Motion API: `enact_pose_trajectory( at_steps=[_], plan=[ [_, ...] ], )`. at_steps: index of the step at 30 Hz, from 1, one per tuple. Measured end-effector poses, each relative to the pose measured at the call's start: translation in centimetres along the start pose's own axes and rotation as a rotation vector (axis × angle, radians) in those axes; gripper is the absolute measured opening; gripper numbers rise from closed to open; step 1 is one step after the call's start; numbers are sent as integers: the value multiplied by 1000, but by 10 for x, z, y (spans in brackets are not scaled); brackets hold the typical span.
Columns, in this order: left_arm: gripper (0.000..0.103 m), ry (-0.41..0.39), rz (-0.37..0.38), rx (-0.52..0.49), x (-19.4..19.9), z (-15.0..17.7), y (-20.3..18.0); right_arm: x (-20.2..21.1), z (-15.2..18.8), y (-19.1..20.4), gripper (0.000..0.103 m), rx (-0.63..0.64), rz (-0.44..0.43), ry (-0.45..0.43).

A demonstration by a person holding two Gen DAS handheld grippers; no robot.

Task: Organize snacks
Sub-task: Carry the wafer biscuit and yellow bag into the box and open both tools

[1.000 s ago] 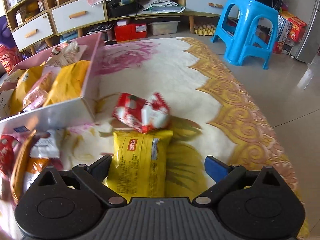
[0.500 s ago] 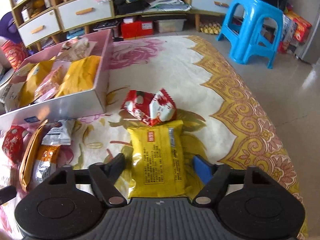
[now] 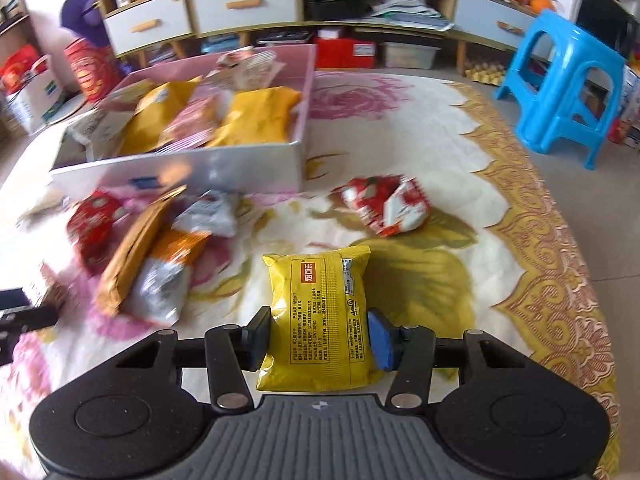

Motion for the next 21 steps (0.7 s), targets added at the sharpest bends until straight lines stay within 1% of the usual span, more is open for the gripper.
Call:
enact_pose_trajectory(
  at_steps=[4,5,7,9,15,19,21],
  plan=[
    [39,-14,15,-2,3,5,4,6,10,15,42,39,-35,2],
    [43,-20,13,-4,4,6,5,6,11,17,42,53,-35,0],
    [44,-28,14,-4,4,7,4,8,14,21,42,74,-31,-3],
    [47,-32,12,-11,4,7,2,9,16,21,44,80,-32,-1],
    [49,-42,6,-18,0,4,2,14,20,20,46,87,-38,10],
    [49,-49,-3,-33,-1,2,1,14,22,19,45,82,-37,19],
    [41,-47,-12,-46,-1,1,-1,14,22,19,42,84,-32,18]
  ],
)
Point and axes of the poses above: each gripper's, at about its wrist camera, not at the fingertips, and x roughly against the way its jaws point, y to its left, z to its underside, the point moved 8 cm from there along -x, roughly the way its jaws point
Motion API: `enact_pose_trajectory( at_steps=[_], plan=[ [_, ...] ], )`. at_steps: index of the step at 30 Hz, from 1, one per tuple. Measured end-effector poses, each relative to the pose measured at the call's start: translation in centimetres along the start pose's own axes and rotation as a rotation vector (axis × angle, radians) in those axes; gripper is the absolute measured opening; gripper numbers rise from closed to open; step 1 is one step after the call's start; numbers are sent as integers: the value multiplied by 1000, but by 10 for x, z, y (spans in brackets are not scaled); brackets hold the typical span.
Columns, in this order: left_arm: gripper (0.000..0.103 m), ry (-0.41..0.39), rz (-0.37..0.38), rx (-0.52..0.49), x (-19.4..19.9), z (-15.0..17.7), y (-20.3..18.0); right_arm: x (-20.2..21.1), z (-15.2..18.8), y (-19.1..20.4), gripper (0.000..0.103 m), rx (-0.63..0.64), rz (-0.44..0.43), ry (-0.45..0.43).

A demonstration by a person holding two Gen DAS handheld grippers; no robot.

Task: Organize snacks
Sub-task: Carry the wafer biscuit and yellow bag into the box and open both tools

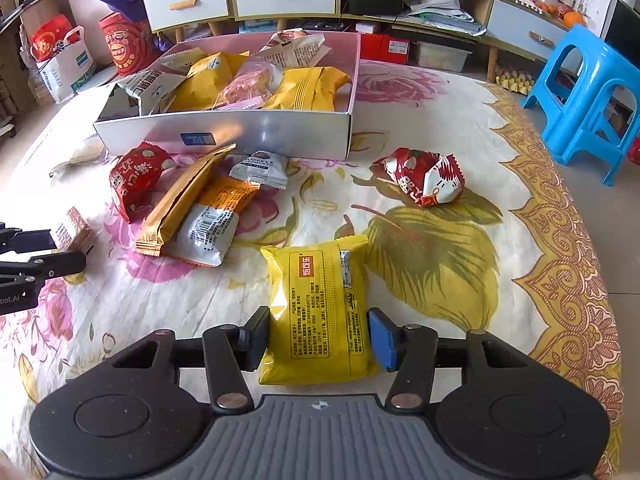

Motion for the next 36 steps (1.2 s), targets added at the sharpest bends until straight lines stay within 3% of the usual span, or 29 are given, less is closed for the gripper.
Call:
enact_pose_trajectory(
  at_steps=[6,12,23,28,36],
  plan=[
    [37,-13,-2,0,6,-7,-3,4,-6,3,42,25,16,-21],
    [37,-24,30,41,17,-19,-1,15,-21,0,42,-34,-5,-59],
    [37,-157,20,135,44,-74,-2,36,-80,5,42,-119,-70,-179],
    [37,-149,9,120,33,-94,-11,26,-107,-3,42,-117,-70,-219],
    [37,-81,25,109,-14,-130,-32,0,-126,-28,42,-253,-139,-246]
  ],
)
Point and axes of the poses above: each gripper's, at about its wrist camera, not at the fingertips, and x roughly against the way its jaws point, y to its left, z to its underside, the point moved 8 cm from there along -x, roughly the way its jaws point
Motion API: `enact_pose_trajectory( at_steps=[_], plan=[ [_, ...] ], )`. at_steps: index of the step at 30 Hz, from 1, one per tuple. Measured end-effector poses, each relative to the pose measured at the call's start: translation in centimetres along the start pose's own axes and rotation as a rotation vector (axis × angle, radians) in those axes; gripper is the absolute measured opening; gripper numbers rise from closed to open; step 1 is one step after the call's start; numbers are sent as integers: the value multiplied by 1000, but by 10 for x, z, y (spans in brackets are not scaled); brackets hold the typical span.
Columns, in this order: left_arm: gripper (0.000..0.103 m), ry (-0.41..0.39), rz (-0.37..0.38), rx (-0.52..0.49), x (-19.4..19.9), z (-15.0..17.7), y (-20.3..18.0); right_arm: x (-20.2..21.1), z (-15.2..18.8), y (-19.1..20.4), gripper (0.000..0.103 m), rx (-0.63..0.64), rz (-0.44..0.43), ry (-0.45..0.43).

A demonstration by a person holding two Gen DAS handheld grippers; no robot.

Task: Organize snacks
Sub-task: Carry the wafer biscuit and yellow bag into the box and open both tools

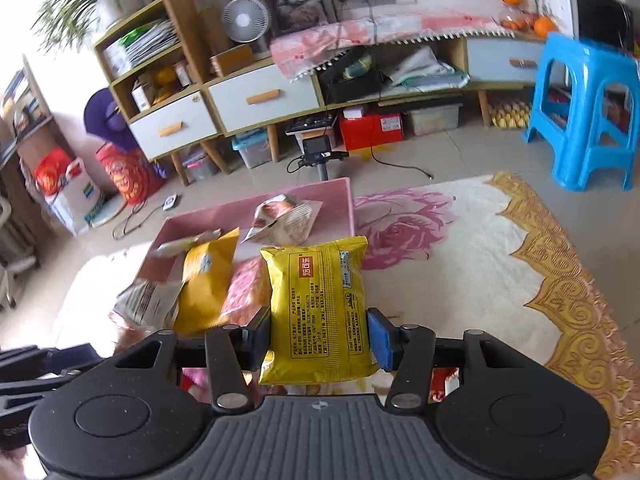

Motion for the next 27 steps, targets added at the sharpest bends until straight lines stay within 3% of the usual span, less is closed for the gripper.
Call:
enact_pose_trajectory(
  at_steps=[6,10,18,27],
  plan=[
    [37,113,9,47,-41,-3,-3,-12,-18,-8,42,-80,-56,-36],
    [37,125,-5,61,-54,-7,0,-23,-25,-3,42,-42,-62,-40],
    [37,108,-55,63,-76,-14,6,-46,-27,-2,42,-24,-86,-14],
    [41,62,-72,84,-84,-20,12,-43,-32,5,42,-54,-117,-27]
  ],
)
Point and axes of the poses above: each gripper's, at about its wrist camera, not at the fingertips, and x roughly against the way its jaws point, y to its left, z to its underside, the point moved 8 cm from there along -x, roughly the way its jaws point
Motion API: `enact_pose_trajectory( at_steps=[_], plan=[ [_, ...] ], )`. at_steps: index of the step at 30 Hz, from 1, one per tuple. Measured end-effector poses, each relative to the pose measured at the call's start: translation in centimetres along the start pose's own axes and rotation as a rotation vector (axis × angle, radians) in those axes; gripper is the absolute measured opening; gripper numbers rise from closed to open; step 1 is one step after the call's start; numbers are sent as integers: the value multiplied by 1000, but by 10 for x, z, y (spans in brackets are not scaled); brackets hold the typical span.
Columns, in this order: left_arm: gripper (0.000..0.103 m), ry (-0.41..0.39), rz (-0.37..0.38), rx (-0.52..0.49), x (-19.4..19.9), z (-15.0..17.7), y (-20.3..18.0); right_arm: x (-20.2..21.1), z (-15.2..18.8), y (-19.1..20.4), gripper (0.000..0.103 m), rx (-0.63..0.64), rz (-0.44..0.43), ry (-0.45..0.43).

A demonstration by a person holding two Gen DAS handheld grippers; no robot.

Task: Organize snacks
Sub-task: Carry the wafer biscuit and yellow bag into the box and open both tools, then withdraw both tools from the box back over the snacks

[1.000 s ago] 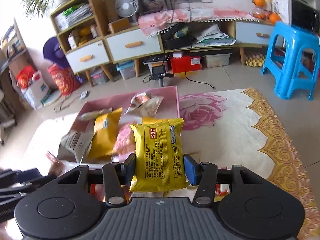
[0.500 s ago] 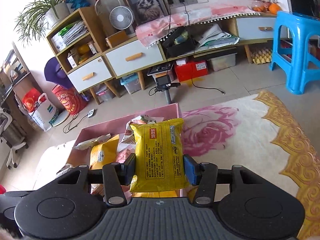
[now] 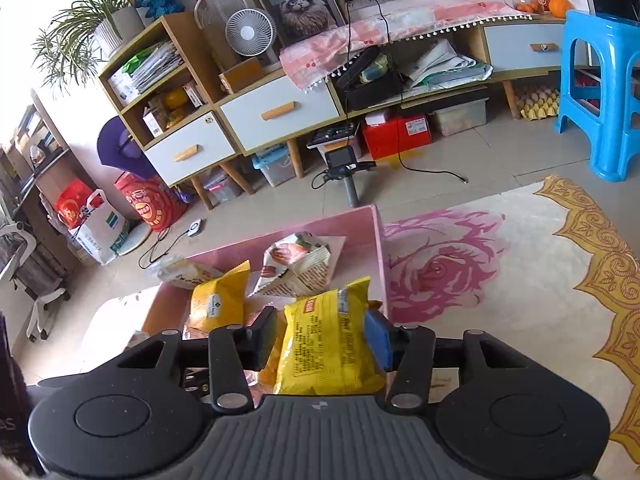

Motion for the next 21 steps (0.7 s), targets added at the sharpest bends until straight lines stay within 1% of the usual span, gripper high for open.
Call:
enact_pose_trajectory(
  at_steps=[2,4,5,7,9,12,15,18,21],
  plan=[
    [46,2,12,4,2,1,0,-1,0,0,42,6,5,2],
    [49,1,16,-2,4,3,1,-1,0,-2,45,5,12,3],
    [52,-2,17,-6,6,3,2,0,0,-3,50,0,13,3],
    [59,-8,22,-14,11,4,3,3,-1,-5,54,-13,14,-2],
    [65,-14,25,-19,17,3,3,5,-2,-6,61,-25,10,-5],
    [69,-25,40,-27,30,2,2,13,-1,-5,69,-52,1,-13],
    [76,-44,57,-33,45,1,2,21,3,0,73,-55,-2,-12],
    [79,-57,68,-36,60,3,6,32,6,6,84,-36,12,-23],
    [84,-67,73,-34,75,6,14,42,9,11,85,-17,33,-27]
  ],
)
Point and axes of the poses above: each gripper's, at about its wrist camera, not at the fingertips, and x roughly against the way its jaws point, y to its left, z to its underside, the point moved 8 cm from there along -x, roughly the way its jaws point
